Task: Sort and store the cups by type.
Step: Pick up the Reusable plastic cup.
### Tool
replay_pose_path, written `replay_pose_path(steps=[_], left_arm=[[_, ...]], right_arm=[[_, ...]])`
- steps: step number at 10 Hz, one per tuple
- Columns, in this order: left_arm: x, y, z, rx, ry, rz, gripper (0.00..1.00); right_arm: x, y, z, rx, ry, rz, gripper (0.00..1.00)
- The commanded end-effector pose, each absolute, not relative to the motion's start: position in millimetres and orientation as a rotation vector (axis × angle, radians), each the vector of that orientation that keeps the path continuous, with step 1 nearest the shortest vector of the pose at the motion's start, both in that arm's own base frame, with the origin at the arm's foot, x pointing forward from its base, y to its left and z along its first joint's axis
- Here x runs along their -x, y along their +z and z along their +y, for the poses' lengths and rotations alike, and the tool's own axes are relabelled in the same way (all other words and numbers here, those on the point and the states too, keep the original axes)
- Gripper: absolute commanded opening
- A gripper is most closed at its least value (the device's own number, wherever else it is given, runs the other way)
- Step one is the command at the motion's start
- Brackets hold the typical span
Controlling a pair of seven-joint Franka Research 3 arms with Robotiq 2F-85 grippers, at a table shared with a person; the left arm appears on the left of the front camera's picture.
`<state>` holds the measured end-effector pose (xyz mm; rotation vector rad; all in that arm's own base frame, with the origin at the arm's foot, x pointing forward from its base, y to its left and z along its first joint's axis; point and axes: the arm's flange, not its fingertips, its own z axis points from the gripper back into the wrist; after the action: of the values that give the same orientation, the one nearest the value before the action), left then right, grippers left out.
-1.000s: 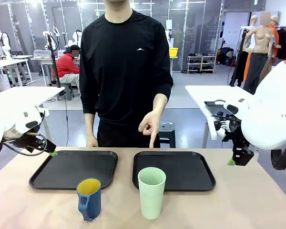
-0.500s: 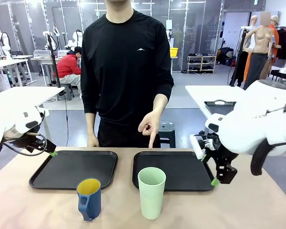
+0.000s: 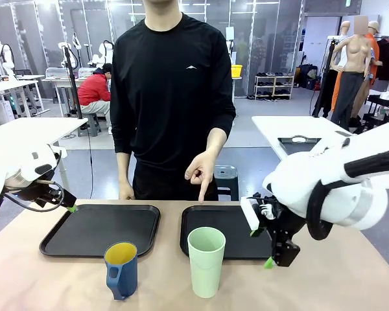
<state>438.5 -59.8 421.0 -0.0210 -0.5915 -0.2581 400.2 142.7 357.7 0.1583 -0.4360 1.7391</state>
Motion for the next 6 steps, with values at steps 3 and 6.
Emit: replay_pose_path(steps=[3, 6], left_arm=[[-439, 422, -59, 0.021, -0.258, -0.592, 1.00], [-439, 422, -59, 0.021, -0.258, -0.592, 1.00]], right_arm=[[-408, 327, 157, -0.335, 1.791, -0.596, 1.00], [-406, 309, 153, -0.454, 1.758, -0.703, 1.00]])
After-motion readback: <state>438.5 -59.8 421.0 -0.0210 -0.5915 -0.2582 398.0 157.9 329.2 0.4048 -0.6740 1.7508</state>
